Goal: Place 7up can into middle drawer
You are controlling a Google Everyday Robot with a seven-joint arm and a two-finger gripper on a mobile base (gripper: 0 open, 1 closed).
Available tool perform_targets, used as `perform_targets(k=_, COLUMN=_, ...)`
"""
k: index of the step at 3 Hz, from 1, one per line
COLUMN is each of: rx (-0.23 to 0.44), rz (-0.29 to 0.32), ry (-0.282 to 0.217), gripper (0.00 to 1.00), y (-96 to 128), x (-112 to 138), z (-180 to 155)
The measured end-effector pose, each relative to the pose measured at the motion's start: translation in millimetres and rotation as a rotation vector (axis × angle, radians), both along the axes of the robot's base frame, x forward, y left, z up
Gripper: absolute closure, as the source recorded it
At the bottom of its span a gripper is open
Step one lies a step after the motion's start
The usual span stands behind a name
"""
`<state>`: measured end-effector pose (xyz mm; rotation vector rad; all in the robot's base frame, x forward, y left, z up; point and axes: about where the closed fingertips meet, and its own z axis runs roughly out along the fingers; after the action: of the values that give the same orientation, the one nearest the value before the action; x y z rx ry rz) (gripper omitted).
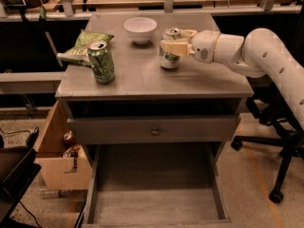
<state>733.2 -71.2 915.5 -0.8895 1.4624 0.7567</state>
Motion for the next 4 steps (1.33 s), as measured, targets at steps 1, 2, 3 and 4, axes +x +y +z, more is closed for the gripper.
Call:
perform_targets(k=1, rx=-0.035, rz=0.003, ry=-0.039, gripper=1.0, y=-0.5, x=0.5, z=29.9)
perform_targets(k=2, rx=-0.072, rz=0.018, ry=-0.091, gripper=1.0, y=3.2, x=-24.1, z=66.3)
perform_targets(k=3, rx=-0.103, rz=0.055, ry=-0.15, gripper=1.0, y=9.5, x=-73.8, z=90.1)
perform_targets(k=4, rx=-0.159, rz=0.124, ry=-0.193, gripper=1.0, y=-1.6, x=-145.0, z=89.4)
